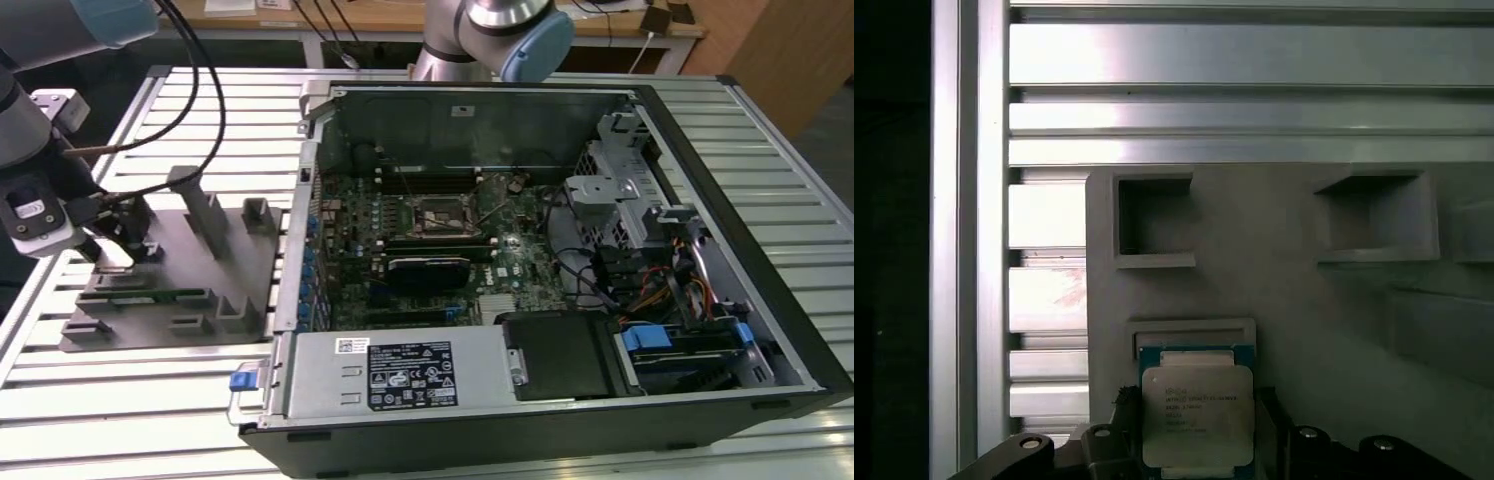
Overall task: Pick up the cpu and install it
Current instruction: 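Pick up the cpu and move it towards the insertion slot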
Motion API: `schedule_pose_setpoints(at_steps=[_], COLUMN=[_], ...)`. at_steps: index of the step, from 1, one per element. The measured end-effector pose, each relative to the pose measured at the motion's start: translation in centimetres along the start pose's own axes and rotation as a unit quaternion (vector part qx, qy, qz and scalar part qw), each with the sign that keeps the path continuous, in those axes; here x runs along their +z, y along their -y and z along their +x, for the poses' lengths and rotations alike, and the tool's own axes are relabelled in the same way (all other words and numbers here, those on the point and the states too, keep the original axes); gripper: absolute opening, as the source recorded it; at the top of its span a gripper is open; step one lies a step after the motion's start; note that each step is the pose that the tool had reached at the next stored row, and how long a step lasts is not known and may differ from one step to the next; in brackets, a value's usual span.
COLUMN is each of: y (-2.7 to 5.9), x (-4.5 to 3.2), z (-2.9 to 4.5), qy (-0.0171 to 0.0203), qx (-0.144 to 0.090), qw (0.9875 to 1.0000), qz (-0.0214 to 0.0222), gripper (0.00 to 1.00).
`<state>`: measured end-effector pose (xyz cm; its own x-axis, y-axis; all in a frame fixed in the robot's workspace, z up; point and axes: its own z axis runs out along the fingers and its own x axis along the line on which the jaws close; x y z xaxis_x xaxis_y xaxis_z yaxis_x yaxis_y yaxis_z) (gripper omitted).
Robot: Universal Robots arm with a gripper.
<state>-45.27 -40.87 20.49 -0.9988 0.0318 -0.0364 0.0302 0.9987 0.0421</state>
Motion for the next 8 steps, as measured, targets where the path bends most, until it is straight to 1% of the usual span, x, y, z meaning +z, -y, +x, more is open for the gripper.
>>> schedule_pose_setpoints(at_steps=[8], y=[-0.09], x=[-2.20], z=[-0.08], qy=[0.0000], qx=[0.000], qw=[1.0000], qz=[0.0000], gripper=[0.54])
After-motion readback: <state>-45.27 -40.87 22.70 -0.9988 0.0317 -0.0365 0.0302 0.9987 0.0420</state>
